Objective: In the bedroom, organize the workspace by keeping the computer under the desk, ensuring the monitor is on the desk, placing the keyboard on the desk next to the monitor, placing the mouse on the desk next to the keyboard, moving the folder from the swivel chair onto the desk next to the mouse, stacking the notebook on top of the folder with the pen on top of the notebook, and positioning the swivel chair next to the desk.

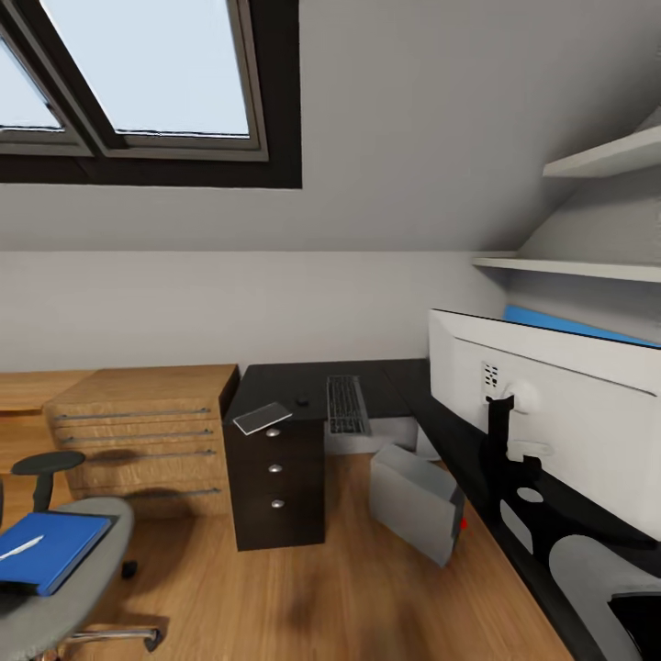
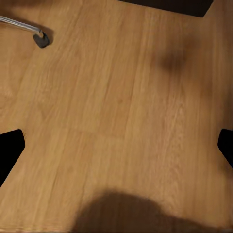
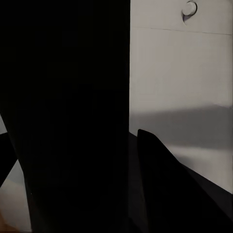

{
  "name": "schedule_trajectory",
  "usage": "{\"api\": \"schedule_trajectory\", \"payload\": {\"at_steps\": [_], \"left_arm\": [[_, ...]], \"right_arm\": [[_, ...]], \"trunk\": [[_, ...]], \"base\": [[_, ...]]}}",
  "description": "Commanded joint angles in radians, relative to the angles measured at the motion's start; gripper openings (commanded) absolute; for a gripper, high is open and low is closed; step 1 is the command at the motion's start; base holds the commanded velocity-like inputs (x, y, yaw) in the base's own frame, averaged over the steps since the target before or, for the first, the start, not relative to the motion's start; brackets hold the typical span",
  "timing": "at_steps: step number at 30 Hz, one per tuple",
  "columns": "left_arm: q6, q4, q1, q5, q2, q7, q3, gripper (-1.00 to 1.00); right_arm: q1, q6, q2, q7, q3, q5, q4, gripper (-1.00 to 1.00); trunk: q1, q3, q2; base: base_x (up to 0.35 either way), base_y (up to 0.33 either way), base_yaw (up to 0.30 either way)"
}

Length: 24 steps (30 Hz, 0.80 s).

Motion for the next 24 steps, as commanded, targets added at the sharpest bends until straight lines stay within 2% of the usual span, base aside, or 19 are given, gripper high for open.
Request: {"api": "schedule_trajectory", "payload": {"at_steps": [1,13,18,24], "left_arm": [[0.004,-0.003,0.000,0.007,0.000,0.003,0.000,1.00],[0.005,-0.003,0.000,0.007,0.003,0.006,0.000,1.00],[0.003,-0.003,0.000,0.007,0.003,0.007,0.000,1.00],[0.000,-0.003,0.000,0.007,0.003,0.008,0.000,1.00]], "right_arm": [[0.000,-0.005,-0.001,-0.005,0.012,-0.016,0.001,-1.00],[-0.001,-0.005,-0.001,-0.005,0.010,-0.016,0.002,-1.00],[-0.001,-0.005,-0.001,-0.005,0.010,-0.017,0.001,-1.00],[-0.001,-0.005,-0.001,-0.005,0.011,-0.017,0.001,-1.00]], "trunk": [[-0.001,-0.001,-0.001],[-0.001,-0.001,-0.001],[-0.001,-0.001,-0.001],[-0.001,-0.001,-0.001]], "base": [[-0.333,-0.082,0.000],[-0.331,-0.096,0.000],[-0.266,-0.226,0.000],[-0.132,-0.312,0.000]]}}
